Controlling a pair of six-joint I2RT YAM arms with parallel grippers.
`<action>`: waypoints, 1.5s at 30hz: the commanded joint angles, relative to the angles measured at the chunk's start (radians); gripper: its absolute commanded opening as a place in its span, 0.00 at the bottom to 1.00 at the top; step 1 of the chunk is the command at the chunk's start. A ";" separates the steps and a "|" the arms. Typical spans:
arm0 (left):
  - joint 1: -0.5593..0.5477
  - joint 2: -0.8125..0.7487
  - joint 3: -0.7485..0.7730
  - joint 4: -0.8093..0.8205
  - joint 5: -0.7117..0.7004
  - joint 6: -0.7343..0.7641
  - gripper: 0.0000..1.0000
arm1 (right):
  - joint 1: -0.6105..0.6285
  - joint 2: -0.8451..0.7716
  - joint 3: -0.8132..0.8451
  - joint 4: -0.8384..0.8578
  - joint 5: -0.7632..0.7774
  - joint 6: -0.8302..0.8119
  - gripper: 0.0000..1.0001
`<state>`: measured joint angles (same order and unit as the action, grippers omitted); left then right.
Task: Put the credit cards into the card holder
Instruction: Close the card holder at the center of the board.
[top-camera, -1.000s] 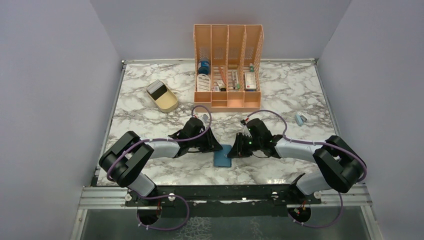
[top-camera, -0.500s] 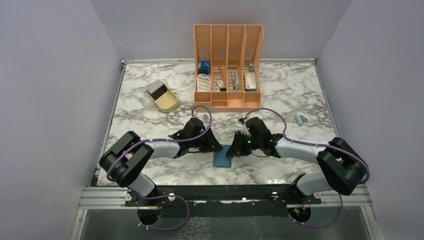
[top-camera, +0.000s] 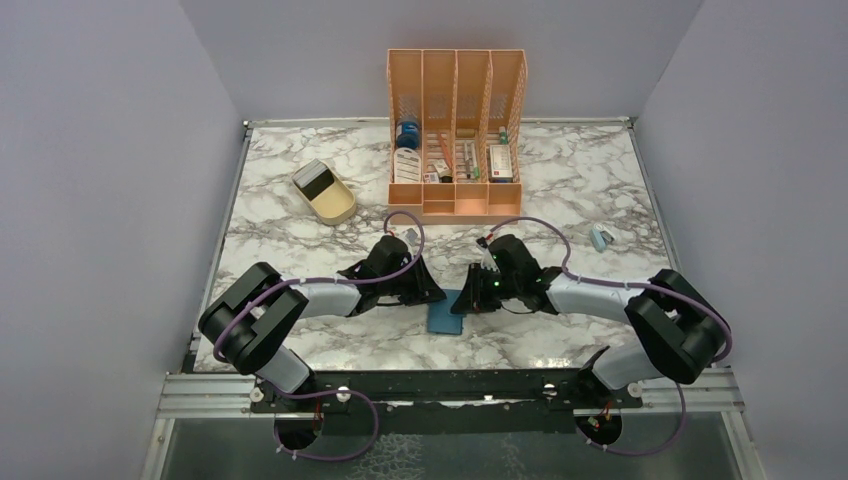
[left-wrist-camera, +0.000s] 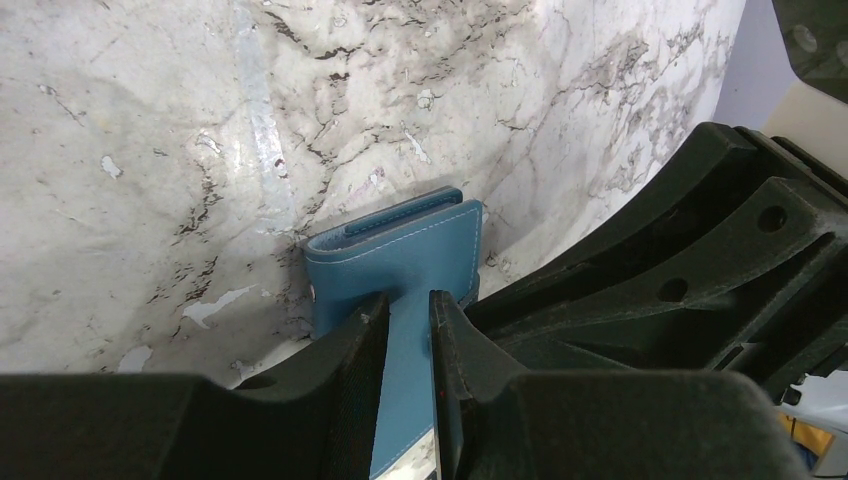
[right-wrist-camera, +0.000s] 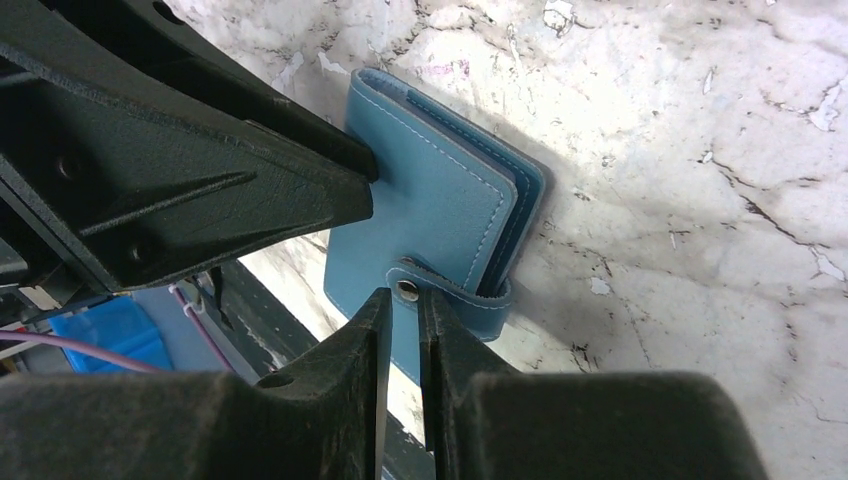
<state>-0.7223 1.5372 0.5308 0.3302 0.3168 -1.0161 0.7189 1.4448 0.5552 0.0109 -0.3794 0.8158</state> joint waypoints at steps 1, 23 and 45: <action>-0.016 0.037 -0.024 -0.102 -0.068 0.017 0.26 | 0.006 0.029 0.010 0.037 0.017 0.006 0.16; -0.023 -0.014 -0.052 -0.077 -0.062 -0.006 0.26 | 0.074 0.083 0.124 -0.175 0.193 -0.040 0.13; -0.023 -0.007 -0.068 -0.032 -0.033 -0.020 0.25 | 0.144 0.237 0.318 -0.494 0.405 -0.101 0.10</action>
<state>-0.7296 1.5143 0.5041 0.3511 0.2947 -1.0344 0.8497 1.6035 0.8864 -0.4114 -0.1257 0.7467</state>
